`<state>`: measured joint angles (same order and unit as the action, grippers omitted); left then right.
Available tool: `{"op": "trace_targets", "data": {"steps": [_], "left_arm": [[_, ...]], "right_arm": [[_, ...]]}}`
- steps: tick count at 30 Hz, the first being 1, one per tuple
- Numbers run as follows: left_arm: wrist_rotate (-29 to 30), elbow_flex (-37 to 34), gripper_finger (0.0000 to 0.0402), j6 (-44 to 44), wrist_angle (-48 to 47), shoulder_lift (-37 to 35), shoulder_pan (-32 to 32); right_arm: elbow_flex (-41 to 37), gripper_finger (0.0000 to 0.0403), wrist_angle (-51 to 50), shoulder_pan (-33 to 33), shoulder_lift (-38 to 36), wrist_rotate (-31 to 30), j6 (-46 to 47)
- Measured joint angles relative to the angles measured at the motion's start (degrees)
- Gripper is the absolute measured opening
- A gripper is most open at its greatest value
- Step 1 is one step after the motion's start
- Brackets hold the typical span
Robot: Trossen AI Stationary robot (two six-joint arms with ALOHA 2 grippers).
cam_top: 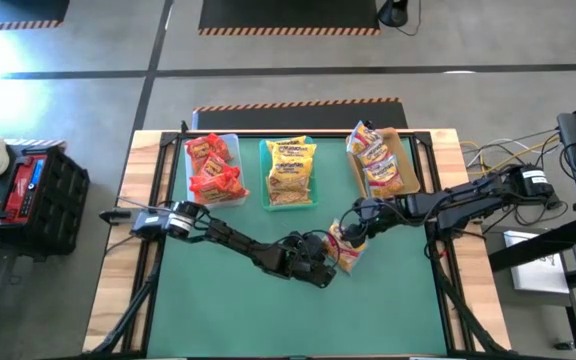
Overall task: Sort Maruchan noodles
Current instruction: Put the blue noodle pack into the orange bin
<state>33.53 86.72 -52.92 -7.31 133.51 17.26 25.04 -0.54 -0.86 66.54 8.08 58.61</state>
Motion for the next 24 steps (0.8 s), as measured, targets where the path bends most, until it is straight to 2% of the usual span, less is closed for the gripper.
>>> {"op": "trace_targets", "data": {"steps": [13, 24], "left_arm": [[0.32, 0.00, 0.0000, -0.08, 0.02, 0.00, -0.04], [2.04, -0.15, 0.0000, -0.24, 1.34, 0.07, -0.11]], "right_arm": [[-0.67, 0.0172, 0.02, 0.00, 0.00, -0.07, 0.94], [-0.70, 0.0085, 0.13, 0.00, 0.00, -0.07, 0.83]]}}
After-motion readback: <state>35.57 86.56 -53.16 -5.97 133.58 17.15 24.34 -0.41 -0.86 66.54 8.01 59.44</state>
